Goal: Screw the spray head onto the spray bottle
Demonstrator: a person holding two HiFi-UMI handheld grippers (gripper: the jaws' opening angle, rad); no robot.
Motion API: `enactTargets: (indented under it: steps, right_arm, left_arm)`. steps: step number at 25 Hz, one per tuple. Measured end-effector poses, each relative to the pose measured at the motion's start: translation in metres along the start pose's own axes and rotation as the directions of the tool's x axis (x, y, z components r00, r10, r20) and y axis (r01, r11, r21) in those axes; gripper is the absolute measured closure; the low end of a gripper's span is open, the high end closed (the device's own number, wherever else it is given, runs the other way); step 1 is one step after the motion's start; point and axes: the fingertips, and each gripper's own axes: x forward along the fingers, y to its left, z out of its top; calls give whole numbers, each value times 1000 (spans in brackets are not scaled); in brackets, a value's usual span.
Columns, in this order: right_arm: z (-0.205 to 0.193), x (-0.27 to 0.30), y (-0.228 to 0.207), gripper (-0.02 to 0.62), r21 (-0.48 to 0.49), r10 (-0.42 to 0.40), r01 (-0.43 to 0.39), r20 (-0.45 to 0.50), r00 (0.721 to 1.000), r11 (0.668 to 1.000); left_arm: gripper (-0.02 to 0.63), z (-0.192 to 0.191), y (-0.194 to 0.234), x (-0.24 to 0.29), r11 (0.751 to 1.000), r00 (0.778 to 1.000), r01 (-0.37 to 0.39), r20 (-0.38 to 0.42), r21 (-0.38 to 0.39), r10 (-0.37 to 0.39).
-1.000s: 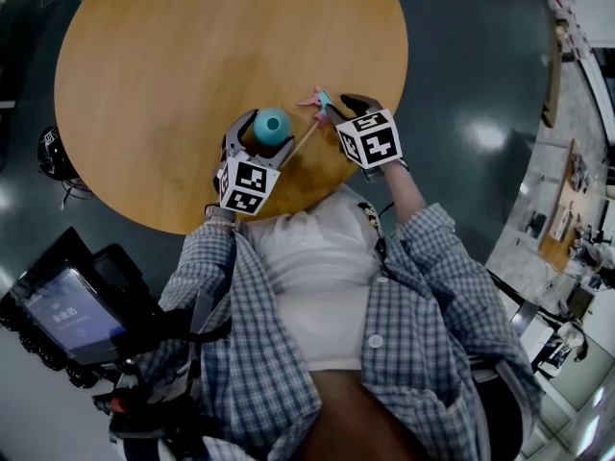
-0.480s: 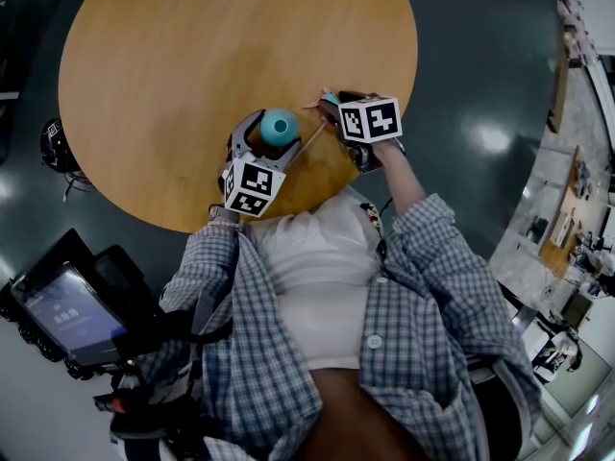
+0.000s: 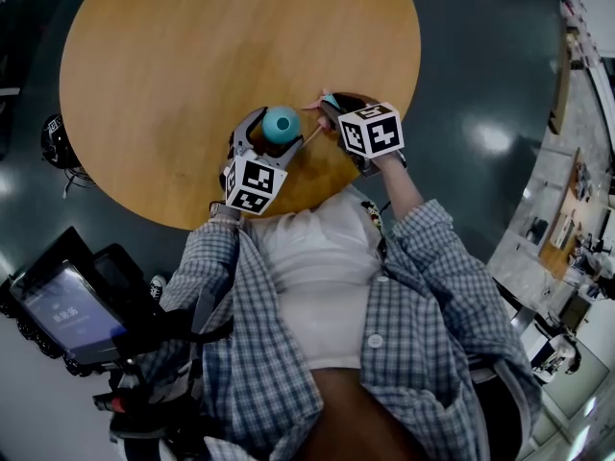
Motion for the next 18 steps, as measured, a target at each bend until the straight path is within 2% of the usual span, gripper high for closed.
enactTargets:
  steps: [9, 13, 18]
  right_arm:
    - [39, -29, -3, 492, -156, -66, 87, 133, 989, 984]
    - [73, -55, -2, 494, -286, -99, 166, 233, 967, 944]
    - [127, -104, 13, 494, -391, -104, 265, 386, 916, 881]
  left_arm:
    - [222, -1, 5, 7, 1000, 1000, 3, 9, -3, -3]
    - [222, -2, 10, 11, 1000, 1000, 4, 10, -4, -4]
    - [222, -1, 15, 16, 1000, 1000, 7, 14, -6, -7]
